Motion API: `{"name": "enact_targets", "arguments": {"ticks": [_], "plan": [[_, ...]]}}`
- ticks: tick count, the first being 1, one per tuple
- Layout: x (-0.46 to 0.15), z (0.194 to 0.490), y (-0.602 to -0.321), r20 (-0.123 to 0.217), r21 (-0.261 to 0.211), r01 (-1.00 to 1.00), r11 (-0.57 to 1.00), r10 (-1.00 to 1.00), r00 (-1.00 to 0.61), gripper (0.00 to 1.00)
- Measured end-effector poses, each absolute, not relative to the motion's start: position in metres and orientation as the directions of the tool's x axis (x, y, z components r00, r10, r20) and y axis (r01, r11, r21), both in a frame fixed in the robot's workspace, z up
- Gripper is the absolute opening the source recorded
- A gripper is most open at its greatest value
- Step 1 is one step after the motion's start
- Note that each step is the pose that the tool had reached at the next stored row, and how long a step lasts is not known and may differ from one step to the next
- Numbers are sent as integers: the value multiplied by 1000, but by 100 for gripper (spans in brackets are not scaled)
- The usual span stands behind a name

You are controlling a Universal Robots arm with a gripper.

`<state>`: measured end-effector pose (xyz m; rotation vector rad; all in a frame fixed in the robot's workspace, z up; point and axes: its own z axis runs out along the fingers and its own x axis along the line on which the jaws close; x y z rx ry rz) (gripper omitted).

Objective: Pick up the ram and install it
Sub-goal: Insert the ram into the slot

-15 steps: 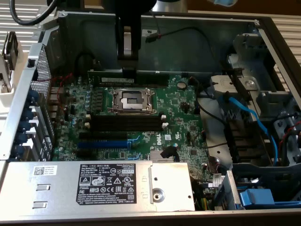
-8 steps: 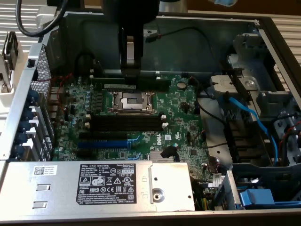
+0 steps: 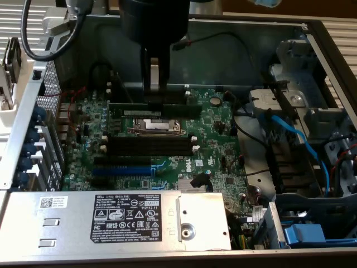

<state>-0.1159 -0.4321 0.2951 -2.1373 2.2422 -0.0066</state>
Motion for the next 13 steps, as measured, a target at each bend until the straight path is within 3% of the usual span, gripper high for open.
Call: {"name": "enact_targets", "arguments": {"ticks": [13], "plan": [[-115,279,-431,-16,-27,-998,48,-999,-47,12]]}}
